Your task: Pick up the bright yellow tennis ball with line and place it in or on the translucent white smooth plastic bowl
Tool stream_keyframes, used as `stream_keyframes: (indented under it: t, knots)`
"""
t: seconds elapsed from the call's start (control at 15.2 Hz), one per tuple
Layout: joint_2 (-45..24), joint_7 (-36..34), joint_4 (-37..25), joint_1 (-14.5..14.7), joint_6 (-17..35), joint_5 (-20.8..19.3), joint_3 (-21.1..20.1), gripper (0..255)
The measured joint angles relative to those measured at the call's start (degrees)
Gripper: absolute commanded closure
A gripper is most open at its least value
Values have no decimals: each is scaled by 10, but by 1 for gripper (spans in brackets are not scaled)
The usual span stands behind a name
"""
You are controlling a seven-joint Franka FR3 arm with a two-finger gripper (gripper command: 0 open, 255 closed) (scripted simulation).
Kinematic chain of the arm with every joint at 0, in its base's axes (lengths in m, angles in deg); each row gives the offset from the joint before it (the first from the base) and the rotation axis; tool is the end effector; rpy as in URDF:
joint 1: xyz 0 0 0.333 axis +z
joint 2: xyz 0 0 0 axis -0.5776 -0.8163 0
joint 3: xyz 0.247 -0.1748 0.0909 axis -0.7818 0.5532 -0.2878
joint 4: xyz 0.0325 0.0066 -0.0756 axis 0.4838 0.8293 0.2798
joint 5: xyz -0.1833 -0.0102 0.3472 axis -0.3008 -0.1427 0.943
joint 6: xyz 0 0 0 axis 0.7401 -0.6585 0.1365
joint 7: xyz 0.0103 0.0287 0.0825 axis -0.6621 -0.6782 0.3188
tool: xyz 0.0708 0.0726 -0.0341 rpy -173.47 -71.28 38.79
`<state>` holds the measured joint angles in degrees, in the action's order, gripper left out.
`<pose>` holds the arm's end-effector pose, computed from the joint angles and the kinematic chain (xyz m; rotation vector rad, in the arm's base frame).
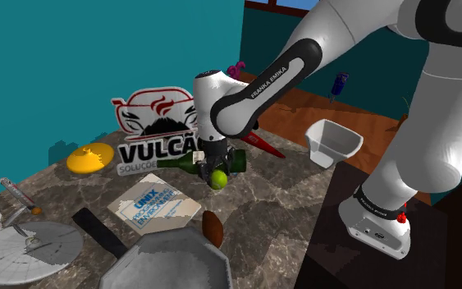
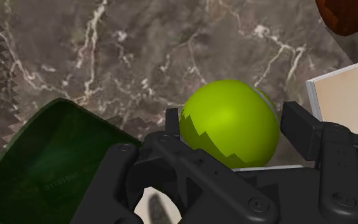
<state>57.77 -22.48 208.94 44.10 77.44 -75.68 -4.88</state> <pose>0.4618 0.2776 0.2584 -3.0574 0.1771 0.3507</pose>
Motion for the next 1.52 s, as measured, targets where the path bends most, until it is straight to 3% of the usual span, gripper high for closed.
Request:
stream_keyframes:
  t: [1.52]
  knots:
    - [111, 5, -60, -13, -166, 34, -8, 255]
